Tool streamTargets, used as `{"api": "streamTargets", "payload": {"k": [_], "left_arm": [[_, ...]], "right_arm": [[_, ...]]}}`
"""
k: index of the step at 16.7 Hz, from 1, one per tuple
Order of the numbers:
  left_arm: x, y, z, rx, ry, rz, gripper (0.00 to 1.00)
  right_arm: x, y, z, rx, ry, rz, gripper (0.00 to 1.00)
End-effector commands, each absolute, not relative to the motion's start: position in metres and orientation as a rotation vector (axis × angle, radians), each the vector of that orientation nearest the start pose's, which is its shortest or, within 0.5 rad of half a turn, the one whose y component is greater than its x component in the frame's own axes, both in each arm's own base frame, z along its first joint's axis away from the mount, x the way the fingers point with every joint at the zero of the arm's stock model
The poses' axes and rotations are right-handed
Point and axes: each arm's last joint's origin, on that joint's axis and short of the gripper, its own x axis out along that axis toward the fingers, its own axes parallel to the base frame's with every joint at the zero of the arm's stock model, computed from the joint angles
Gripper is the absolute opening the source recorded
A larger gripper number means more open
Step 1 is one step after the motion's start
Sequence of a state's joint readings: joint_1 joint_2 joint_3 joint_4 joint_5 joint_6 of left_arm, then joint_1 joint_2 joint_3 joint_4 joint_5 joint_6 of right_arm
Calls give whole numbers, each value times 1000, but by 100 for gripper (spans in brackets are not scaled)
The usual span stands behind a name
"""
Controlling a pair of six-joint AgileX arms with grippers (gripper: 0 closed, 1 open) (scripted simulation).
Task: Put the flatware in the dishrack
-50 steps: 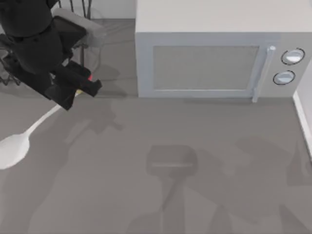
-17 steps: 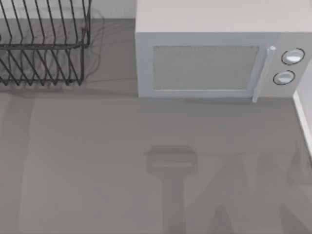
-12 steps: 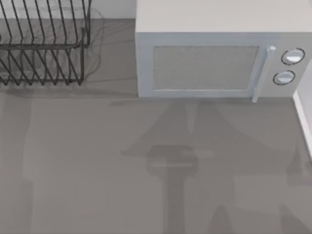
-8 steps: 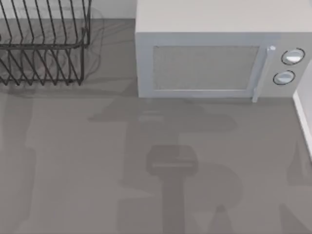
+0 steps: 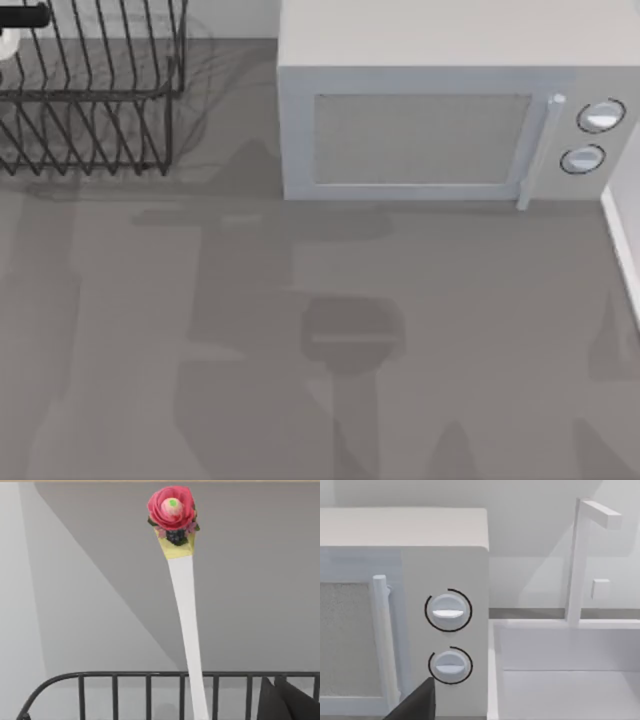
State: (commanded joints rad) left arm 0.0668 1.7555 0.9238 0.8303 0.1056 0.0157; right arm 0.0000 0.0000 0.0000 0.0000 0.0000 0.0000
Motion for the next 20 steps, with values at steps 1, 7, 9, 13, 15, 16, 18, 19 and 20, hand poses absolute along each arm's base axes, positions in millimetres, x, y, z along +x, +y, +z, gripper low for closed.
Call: {"api": "streamTargets", "payload": {"k": [1,7,9,13,15,16,18,19,20], "left_arm": [[381,25,218,0,0,-20,0],[381,25,218,0,0,-20,30],[381,25,218,0,0,-20,45],[381,25,218,0,0,-20,75],[381,25,218,0,0,-20,90],[381,25,218,0,0,-20,98],[381,25,218,0,0,-20,100],[381,25,218,0,0,-20,100],[381,25,218,0,0,-20,100]], "right_arm": [[106,-1,160,0,0,0,100],[106,-1,160,0,0,0,100],[106,-1,160,0,0,0,100],[106,-1,160,0,0,0,100],[106,-1,160,0,0,0,100],[106,-1,160,0,0,0,100],[106,-1,160,0,0,0,100],[106,-1,160,0,0,0,100],[106,-1,160,0,0,0,100]]}}
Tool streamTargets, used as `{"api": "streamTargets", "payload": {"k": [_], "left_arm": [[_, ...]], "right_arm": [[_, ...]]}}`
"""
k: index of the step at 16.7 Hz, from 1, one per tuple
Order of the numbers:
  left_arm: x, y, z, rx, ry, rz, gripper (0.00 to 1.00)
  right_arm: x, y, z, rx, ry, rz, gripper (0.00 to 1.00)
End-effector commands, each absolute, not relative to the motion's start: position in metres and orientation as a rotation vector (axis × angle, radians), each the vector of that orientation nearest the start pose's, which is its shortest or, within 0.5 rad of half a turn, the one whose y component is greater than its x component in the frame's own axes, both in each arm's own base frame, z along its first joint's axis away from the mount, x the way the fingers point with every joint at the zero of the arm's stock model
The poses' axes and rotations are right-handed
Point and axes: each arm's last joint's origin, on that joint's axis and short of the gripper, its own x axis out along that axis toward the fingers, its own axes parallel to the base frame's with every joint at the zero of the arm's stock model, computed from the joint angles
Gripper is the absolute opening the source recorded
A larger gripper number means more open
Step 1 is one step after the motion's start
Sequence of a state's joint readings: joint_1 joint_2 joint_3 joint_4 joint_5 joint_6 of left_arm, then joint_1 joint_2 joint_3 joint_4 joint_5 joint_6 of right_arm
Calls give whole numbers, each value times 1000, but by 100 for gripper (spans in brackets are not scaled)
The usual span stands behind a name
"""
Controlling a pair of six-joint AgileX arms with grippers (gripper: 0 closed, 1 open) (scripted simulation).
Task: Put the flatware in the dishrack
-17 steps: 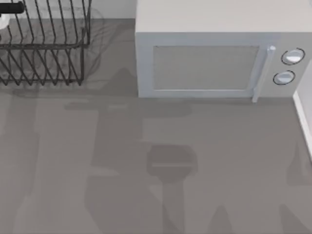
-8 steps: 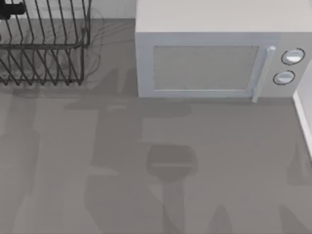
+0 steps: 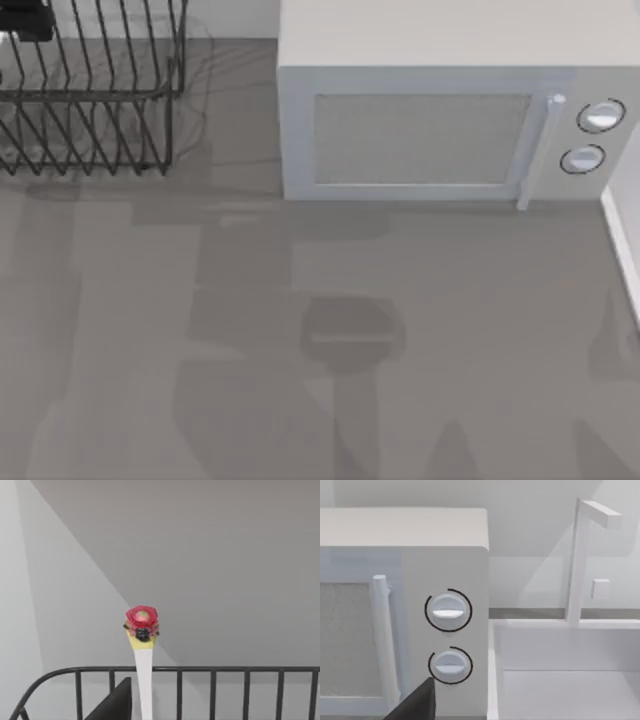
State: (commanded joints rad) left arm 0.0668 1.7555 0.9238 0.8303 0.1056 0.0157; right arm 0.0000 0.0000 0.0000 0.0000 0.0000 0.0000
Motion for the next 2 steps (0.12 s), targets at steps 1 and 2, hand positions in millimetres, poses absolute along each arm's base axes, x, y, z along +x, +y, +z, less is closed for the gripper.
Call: {"api": "streamTargets", "payload": {"k": [1,2], "left_arm": [[381,25,218,0,0,-20,100],[381,25,218,0,0,-20,100]], "right_arm": [[106,-1,160,0,0,0,100],[106,-1,160,0,0,0,100]]}}
